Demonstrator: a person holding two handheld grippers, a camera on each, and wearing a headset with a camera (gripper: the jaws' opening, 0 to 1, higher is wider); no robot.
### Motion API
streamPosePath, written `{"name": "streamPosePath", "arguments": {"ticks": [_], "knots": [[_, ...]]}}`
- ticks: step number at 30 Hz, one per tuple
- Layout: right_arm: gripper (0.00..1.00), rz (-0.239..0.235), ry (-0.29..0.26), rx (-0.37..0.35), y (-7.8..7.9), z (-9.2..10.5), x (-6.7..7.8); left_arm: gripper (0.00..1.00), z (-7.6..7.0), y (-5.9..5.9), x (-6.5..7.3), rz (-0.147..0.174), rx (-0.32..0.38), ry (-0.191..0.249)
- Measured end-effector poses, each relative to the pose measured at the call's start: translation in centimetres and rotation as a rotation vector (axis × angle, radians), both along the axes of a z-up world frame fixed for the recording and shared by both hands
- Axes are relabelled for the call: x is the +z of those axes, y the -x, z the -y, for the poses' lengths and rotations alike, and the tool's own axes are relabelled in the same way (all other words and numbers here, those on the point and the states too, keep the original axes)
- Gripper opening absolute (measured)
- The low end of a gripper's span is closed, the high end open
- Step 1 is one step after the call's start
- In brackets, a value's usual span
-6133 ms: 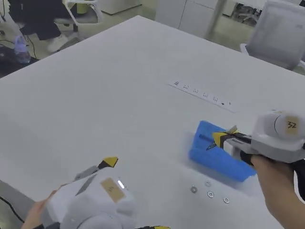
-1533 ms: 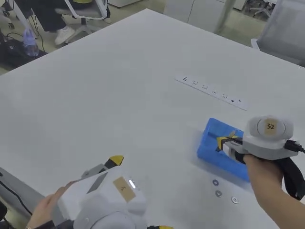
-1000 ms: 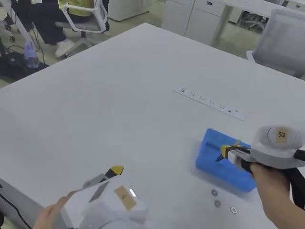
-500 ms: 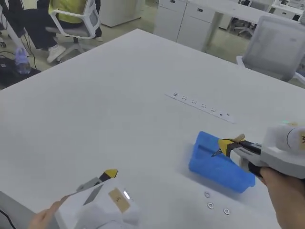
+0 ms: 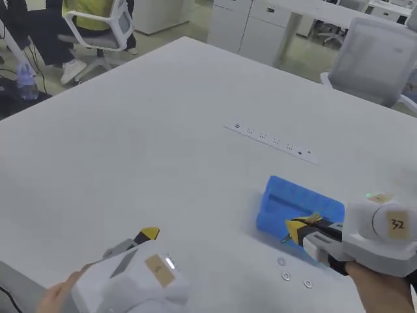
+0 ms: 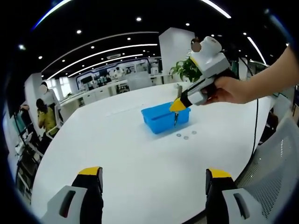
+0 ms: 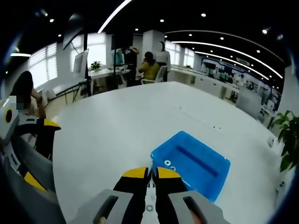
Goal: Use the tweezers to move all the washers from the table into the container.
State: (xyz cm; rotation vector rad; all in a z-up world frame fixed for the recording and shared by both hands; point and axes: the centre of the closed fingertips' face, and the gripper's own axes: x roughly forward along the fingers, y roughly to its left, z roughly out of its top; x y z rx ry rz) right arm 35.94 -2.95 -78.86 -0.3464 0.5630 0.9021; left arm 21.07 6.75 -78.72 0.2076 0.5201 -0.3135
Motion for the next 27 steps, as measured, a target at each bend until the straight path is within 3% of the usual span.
{"name": "streamPosePath", "arguments": {"ticks": [11,22,27], "knots": [[0.02,-0.028,0.057,-0.038,-0.9,1.3,-2.6,0.91,0.0,0.1,-0.3,-0.011,-0.002,-0.020],[0.02,-0.068,0.049,-0.054,-0.8,1.3,-3.4,0.91,-0.2,0.1,-0.3,-0.013,0.002,-0.020],[0.02,-0.061,0.062,-0.060,-1.0,1.4,-3.7,0.90,-0.1,0.1,-0.3,-0.013,-0.001,-0.021]]}}
